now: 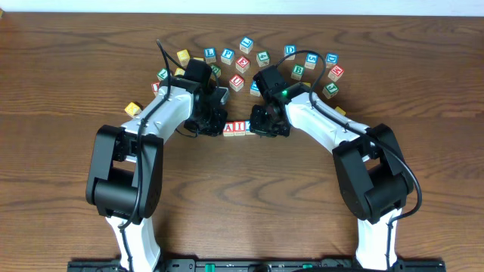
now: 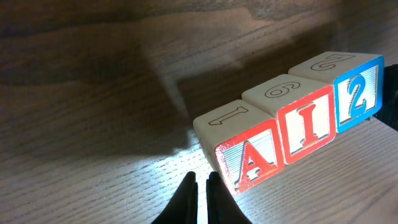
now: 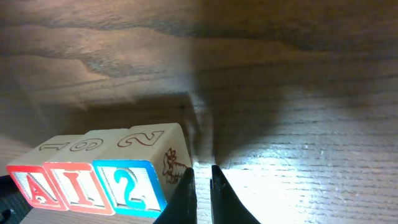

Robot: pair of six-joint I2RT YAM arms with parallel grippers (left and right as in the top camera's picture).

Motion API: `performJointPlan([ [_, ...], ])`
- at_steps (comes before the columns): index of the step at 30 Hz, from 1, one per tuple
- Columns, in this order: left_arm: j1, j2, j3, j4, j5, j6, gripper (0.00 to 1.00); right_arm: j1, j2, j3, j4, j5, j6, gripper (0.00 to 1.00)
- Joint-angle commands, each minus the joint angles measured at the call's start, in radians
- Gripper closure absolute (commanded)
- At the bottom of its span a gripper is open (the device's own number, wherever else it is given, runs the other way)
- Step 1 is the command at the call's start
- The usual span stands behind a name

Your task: Spell out AI2

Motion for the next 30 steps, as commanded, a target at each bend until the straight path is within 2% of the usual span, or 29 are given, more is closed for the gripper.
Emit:
performJointPlan([
  [1, -0.006, 0.011, -0.008, 0.002, 0.005, 0.014, 0.92, 0.007, 0.018, -0.006, -0.004, -0.007, 0.016, 0.96],
  [14, 0.006, 0.008, 0.033, -0.015, -0.003, 0.013, 0.93, -0.003, 0.009, -0.003, -0.008, -0.006, 0.023, 0.98],
  [24, 0.095, -0.073, 0.116, -0.107, -0.052, 0.018, 0.93, -0.079, -0.108, -0.003, -0.037, 0.012, -0.069, 0.96],
  [30, 0.187, -0.196, 0.124, -0.159, -0.052, 0.017, 0.92, -0.131, -0.21, -0.003, -0.092, 0.012, -0.194, 0.93],
])
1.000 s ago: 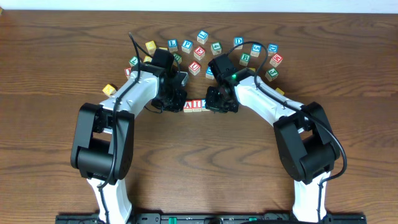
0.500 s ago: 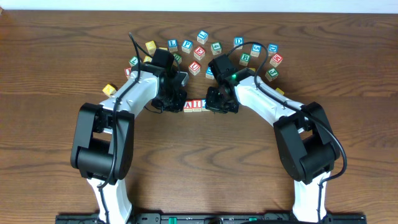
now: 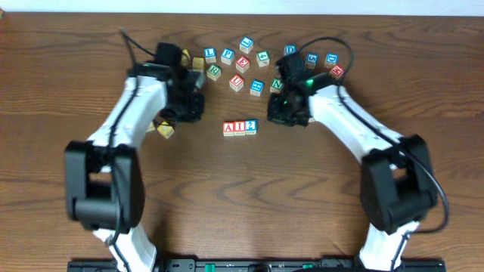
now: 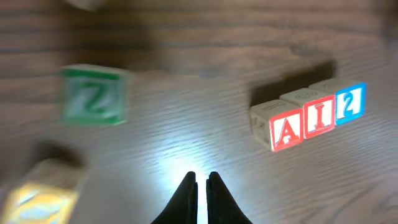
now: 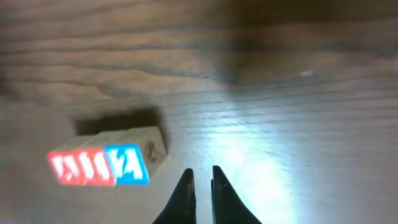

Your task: Spell out AI2

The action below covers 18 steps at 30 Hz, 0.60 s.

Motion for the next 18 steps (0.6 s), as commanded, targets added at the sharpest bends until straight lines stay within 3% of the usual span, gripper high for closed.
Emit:
performJointPlan([
  [1, 0.063, -0.119, 0.035, -0.026, -0.013, 0.014, 0.93, -0.031, -0.095, -0.003, -0.026, 0.004, -0.117, 0.92],
  [6, 0.169, -0.261, 0.035, -0.042, -0.017, 0.014, 0.83, -0.081, -0.206, -0.003, -0.074, 0.01, -0.245, 0.76],
  [12, 0.332, -0.421, 0.035, -0.023, -0.016, 0.013, 0.52, -0.185, -0.327, -0.003, -0.138, 0.054, -0.258, 0.68],
  [16, 0.417, -0.476, 0.035, -0.007, -0.016, 0.009, 0.36, -0.253, -0.384, -0.003, -0.169, 0.054, -0.307, 0.49],
  [18, 0.443, -0.486, 0.035, -0.009, -0.016, 0.006, 0.05, -0.28, -0.404, -0.003, -0.186, 0.054, -0.333, 0.35],
])
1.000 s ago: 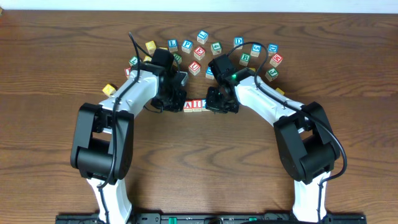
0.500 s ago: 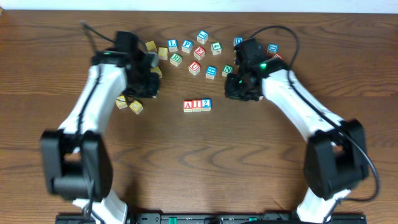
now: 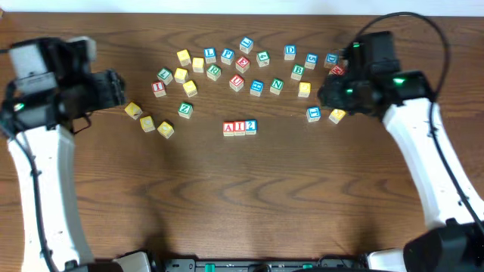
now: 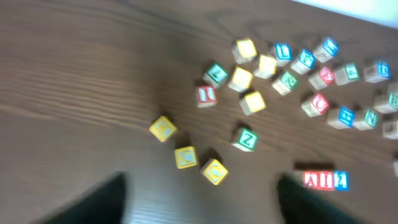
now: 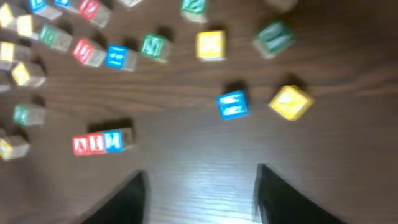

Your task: Spell out AI2

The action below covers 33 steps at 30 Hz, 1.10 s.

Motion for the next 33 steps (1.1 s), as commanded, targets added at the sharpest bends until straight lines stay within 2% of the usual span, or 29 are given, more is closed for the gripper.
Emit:
performJointPlan([
  [1, 0.041, -0.015, 0.017, -0.002, 0.002, -0.006, 0.02, -0.042, -0.044, -0.003, -0.024, 0.009, -0.081, 0.29],
  [4, 0.057, -0.013, 0.017, -0.023, 0.002, -0.005, 0.02, -0.072, -0.061, -0.003, -0.056, 0.019, -0.101, 0.15],
  [6, 0.058, -0.01, 0.017, -0.039, 0.002, -0.005, 0.02, -0.086, -0.068, -0.003, -0.081, 0.032, -0.101, 0.01],
  [15, 0.058, -0.008, 0.017, -0.039, 0.002, -0.005, 0.02, -0.102, -0.097, -0.003, -0.143, 0.029, -0.1, 0.01],
  [26, 0.058, -0.008, 0.017, -0.039, 0.002, -0.005, 0.02, -0.102, -0.282, -0.003, -0.174, 0.0, -0.1, 0.01],
  [33, 0.058, -0.008, 0.017, -0.039, 0.002, -0.005, 0.02, -0.102, -0.317, -0.003, -0.182, 0.006, -0.101, 0.01],
])
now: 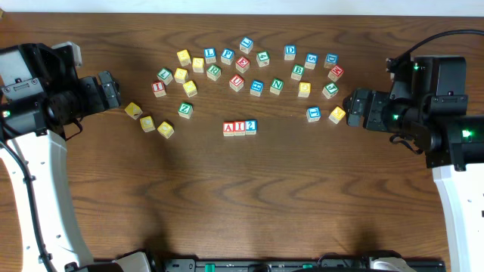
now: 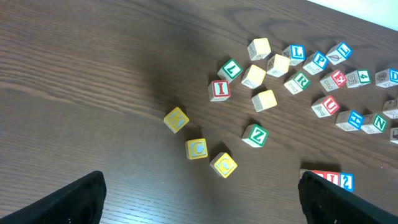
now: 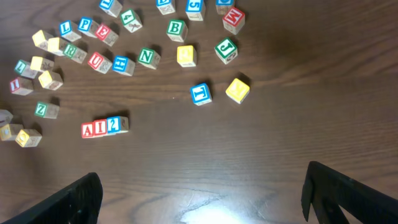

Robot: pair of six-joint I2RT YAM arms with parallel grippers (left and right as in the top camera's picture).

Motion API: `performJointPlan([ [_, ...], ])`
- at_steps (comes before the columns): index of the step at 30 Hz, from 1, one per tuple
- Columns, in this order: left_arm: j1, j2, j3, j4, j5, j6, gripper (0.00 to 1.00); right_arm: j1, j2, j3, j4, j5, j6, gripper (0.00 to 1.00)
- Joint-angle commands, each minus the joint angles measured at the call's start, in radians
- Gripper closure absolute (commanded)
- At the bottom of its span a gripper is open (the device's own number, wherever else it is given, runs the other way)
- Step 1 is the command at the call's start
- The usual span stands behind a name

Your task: Spell out AI2

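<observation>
Three blocks stand side by side in a row reading A, I, 2 (image 1: 240,128) at the table's middle: red A, red I, blue 2. The right wrist view shows the whole AI2 row (image 3: 104,127). In the left wrist view the row (image 2: 329,180) is partly hidden behind a finger. My left gripper (image 1: 106,91) is high over the table's left side, far from the row. Its jaws are wide open and empty (image 2: 202,202). My right gripper (image 1: 359,108) is high at the right, also wide open and empty (image 3: 202,196).
Several loose letter blocks lie in an arc (image 1: 249,64) behind the row. Three yellow blocks (image 1: 147,121) and a green Z block (image 1: 185,109) lie to the left. A blue block (image 1: 314,113) and a yellow block (image 1: 337,115) lie to the right, near my right gripper.
My right arm has moved further right and toward the front edge. The left arm is nearly where it was. Both wrist views are sharp now, and both pairs of jaws stand open a little wider.
Both grippers were first shut and low at the two ends of the AI2 row, the left at the A and the right at the 2. Then both were back from the row, still shut. Later they were high at the table's sides and open, as now. The row has stayed put.
</observation>
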Motion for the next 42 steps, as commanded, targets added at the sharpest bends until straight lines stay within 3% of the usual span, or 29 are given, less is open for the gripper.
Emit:
performJointPlan([
  [1, 0.003, 0.006, 0.017, -0.003, 0.001, -0.001, 0.02, -0.006, -0.008, -0.003, -0.01, 0.005, -0.01, 0.01],
  [16, 0.003, 0.006, 0.017, -0.002, 0.001, -0.001, 0.02, -0.001, -0.268, -0.006, -0.055, 0.079, -0.022, 0.01],
  [20, 0.003, 0.006, 0.017, -0.002, 0.001, -0.001, 0.03, 0.008, -0.378, -0.086, -0.012, 0.134, -0.022, 0.01],
  [33, 0.003, 0.006, 0.017, -0.003, 0.001, -0.001, 0.02, -0.004, -0.914, -0.844, 0.699, 0.163, -0.071, 0.01],
  [42, 0.003, 0.006, 0.017, -0.003, 0.001, -0.001, 0.02, -0.003, -1.148, -1.257, 1.123, 0.163, -0.097, 0.01],
])
